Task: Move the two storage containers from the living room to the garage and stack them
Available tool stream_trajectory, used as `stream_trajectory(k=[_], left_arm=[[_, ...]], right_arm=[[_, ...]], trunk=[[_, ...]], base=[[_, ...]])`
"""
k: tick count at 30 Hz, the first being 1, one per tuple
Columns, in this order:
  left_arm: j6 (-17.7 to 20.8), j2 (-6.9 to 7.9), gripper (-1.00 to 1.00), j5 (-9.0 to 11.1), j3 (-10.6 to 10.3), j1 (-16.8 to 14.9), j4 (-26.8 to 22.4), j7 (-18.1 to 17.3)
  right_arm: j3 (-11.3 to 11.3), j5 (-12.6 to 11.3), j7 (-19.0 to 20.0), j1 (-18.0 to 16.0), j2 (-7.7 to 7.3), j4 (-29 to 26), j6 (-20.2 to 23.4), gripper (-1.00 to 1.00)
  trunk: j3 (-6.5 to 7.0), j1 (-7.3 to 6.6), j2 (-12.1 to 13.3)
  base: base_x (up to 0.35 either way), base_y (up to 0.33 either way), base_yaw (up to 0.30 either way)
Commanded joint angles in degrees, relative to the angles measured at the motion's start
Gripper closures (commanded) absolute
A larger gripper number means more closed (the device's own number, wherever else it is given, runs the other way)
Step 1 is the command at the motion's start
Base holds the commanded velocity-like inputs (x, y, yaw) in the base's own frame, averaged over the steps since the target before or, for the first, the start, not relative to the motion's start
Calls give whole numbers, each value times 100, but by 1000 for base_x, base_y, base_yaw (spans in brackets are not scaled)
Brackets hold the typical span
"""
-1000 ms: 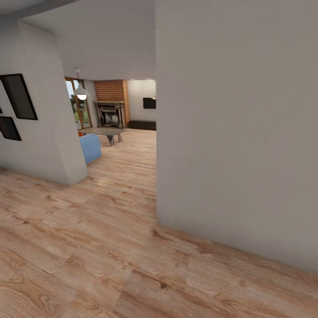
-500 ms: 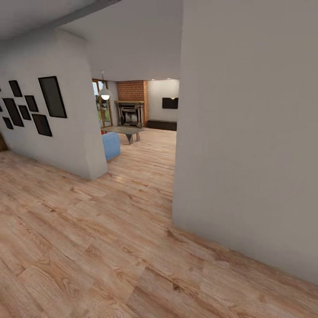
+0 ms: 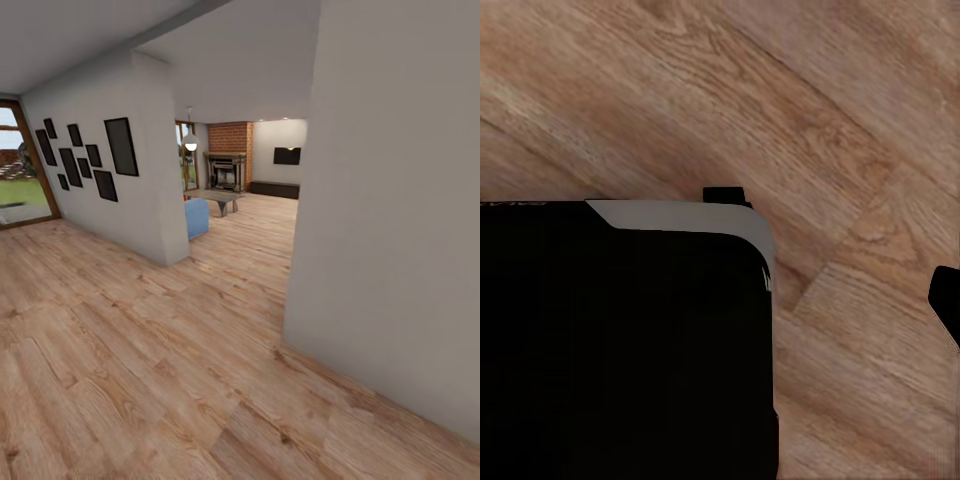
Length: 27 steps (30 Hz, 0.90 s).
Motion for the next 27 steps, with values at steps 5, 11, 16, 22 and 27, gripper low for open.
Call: stream_trajectory(k=[5,11,16,22,27], left_arm=[[-10,-1,-100,54,-42,-4,4,13],[-7,-1,-100,56,-42,-4,3,13],[-3,-1,-100,56,-42,-4,10,13],[1,6,-100,56,-45,-4,12,13],[2,7,-100,56,-49,-4,12,13]], right_arm=[[30,-28,-15,-7,2,17,-34,-100],[31,-28,-15,-7,2,17,-34,-100],[29,-28,-15,-7,2,17,-34,-100],[28,-28,-15,-7,2,17,-34,-100],[28,-28,-15,-7,2,17,-34,-100]], trunk=[[-7,0,-5],[-7,0,-5],[-7,0,-5],[-7,0,-5],[-7,0,-5]], base=[[0,0,280],[3,0,280],[107,0,280],[268,0,280],[316,0,280]])
